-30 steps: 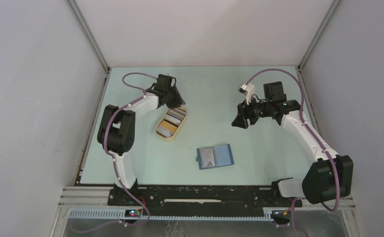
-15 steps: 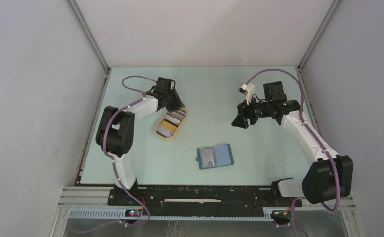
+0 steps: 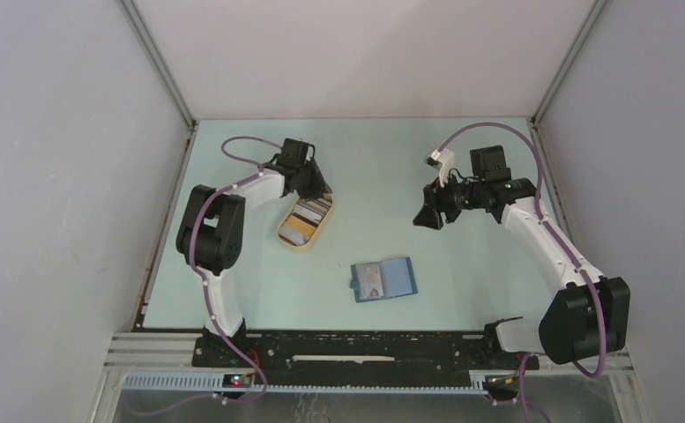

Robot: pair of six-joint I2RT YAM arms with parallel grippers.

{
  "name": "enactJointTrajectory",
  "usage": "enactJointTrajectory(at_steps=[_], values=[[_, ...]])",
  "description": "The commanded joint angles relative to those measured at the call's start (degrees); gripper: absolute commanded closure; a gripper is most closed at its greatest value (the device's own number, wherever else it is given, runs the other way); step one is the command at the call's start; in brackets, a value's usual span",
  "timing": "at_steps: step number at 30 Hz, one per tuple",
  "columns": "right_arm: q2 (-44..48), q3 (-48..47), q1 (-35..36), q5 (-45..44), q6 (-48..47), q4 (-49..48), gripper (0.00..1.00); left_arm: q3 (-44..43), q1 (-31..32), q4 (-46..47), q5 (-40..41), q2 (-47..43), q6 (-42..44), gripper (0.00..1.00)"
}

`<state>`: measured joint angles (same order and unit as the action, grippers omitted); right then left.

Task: Put the credit cards into the card holder
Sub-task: Adjust the storage box at the center of the board.

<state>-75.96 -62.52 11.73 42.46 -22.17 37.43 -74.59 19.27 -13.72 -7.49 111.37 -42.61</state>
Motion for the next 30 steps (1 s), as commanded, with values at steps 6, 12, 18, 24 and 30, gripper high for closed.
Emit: enactJointTrajectory(at_steps=[6, 12, 18, 24, 30], values=[[2.12, -0.27, 0.14, -0.09, -0.08, -0.96, 0.38, -5.77, 0.81, -3.57, -2.12, 3.13, 2.51, 0.72], [2.36, -0.32, 0.14, -0.18, -0.16, -1.0, 0.37, -9.31, 2.75, -6.19, -5.43, 5.59, 7.34, 0.8], [2.49, -0.3, 0.05, -0.18, -0.06, -0.86, 0.37, -11.14, 4.63, -8.34, -9.41, 6.48, 13.47, 0.83], [2.36, -0.29, 0.06, -0.01, -0.19, -0.85, 0.37, -8.02, 6.23, -9.48, -9.78, 2.62, 18.19, 0.83], [2.08, -0.29, 0.14, 0.02, -0.32, -0.79, 0.37, -5.37, 6.75, -8.59, -7.8, -3.88, 19.13, 0.8]])
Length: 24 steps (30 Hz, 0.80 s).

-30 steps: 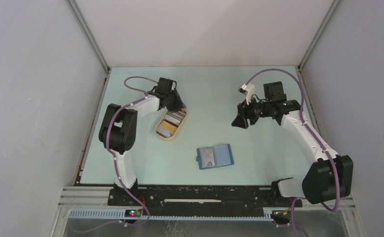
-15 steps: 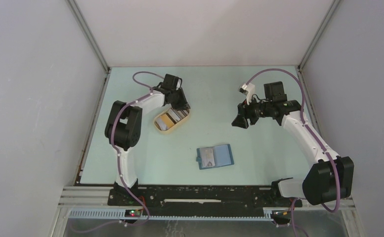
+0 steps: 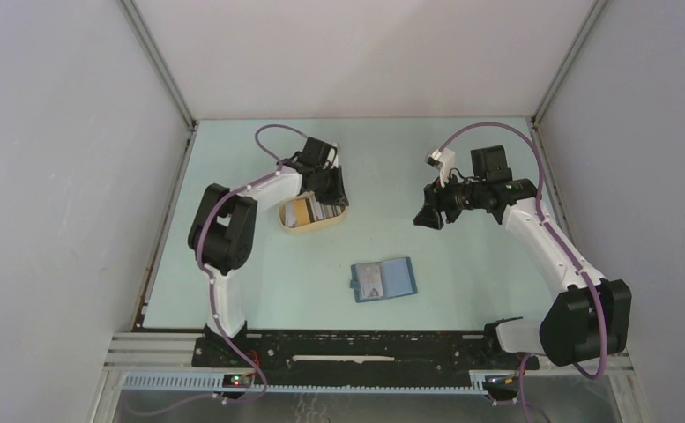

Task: Put the credit cards into the card holder
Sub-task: Adjust the storage box at the center of the board.

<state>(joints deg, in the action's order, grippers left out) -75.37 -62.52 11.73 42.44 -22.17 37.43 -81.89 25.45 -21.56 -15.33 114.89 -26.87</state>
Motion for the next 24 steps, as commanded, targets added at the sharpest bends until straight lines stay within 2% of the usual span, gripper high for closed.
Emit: enactJointTrajectory(at_steps=[1, 9, 15, 19, 24], values=[[1.47, -0.29, 0.14, 0.02, -0.33, -0.78, 0.37, 2.29, 0.56, -0.67, 0.93, -8.73, 3.77, 0.79], [1.11, -0.24, 0.23, 0.61, -0.92, -0.57, 0.37, 9.34, 0.56, 3.32, 10.2, -20.81, 6.77, 0.7], [0.87, -0.36, 0.24, 0.92, -1.2, -0.35, 0.37, 20.18, 0.56, 8.94, 24.31, -29.71, 6.81, 0.74], [-0.14, -0.24, 0.27, 2.24, -1.03, -0.47, 0.37, 26.89, 0.48, 12.69, 30.92, -37.57, 7.16, 0.74], [-2.85, -2.79, 4.58, 2.05, -0.56, -1.14, 0.37, 33.97, -1.03, 15.55, 32.8, -45.1, 5.89, 0.57]])
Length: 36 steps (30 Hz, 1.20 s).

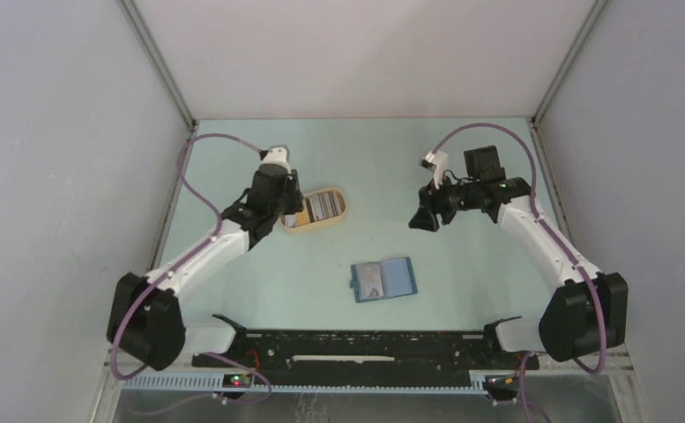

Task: Put the credit cards into the card holder
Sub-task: Adjust the storage box at the center of the board, then pick up the credit card from the storage box.

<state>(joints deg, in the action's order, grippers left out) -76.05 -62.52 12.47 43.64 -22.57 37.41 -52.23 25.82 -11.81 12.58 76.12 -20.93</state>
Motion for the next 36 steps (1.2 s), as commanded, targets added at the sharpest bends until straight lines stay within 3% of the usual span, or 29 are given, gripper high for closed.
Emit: enactJointTrajectory(at_steps=[1, 7, 13, 20, 29, 36], values=[[-3.01, -4.42, 5.5, 0.17, 0.12, -1.48, 0.37, 5.66, -2.25, 6.36, 2.89, -7.46, -0.84, 0.54], [-17.13, -21.94, 16.23, -1.46, 4.3, 1.37, 0.38, 14.31, -9.92, 11.17, -4.92, -13.42, -6.88, 0.34], [-35.3, -41.89, 21.37, -6.16, 17.54, 2.48, 0.4, 22.75, -15.64, 16.76, -9.02, -18.77, -9.71, 0.14], [-48.39, -58.71, 22.49, -10.68, 25.83, 4.57, 0.4, 26.07, -19.02, 21.87, -15.11, -16.05, -11.12, 0.15], [-47.74, -60.1, 19.37, -2.51, 17.39, 8.02, 0.37, 29.64, -19.63, 28.45, -18.74, -15.33, -11.02, 0.16], [-49.69, -64.33, 19.4, -2.23, 14.12, 11.05, 0.35, 30.41, -20.36, 28.37, -18.64, -17.8, -10.3, 0.12]])
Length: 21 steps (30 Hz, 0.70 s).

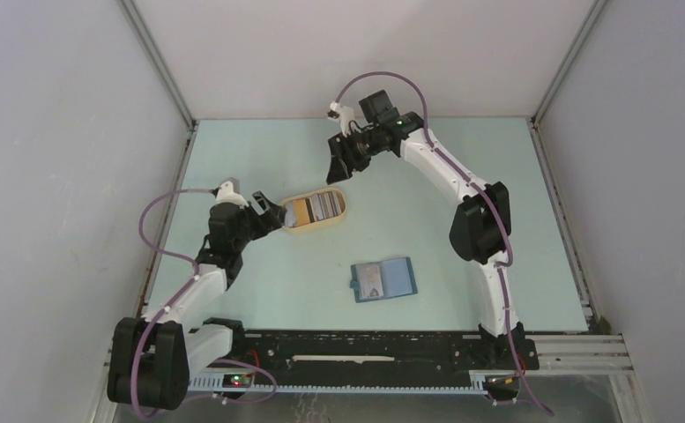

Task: Put the credit cards into the card holder
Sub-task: Pick up the credit card from the storage box.

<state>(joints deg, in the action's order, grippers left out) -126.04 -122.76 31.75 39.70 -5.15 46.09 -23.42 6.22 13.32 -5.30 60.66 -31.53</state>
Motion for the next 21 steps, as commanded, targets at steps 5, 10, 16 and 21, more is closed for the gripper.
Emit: enactJointTrajectory(at_steps=[5, 10, 16, 21], values=[[-0.19, -5.21, -0.24, 2.0, -3.52, 2.63, 0.34, 1.89, -1.08, 3.2, -0.64, -3.3, 0.18, 0.06], [-2.81, -6.4, 0.75, 1.42, -1.08, 1.46, 0.34, 1.49, -1.3, 4.49, -2.77, -0.95, -0.51, 0.06], [-8.0, -11.0, 1.81, -4.35, 4.76, -0.43, 0.34, -0.92, -1.52, 5.2, -5.88, 5.23, -0.39, 0.05], [-10.25, -11.06, 2.36, -7.42, 9.92, -2.22, 0.36, -3.02, -1.54, 5.36, -6.17, 10.65, -0.49, 0.05]])
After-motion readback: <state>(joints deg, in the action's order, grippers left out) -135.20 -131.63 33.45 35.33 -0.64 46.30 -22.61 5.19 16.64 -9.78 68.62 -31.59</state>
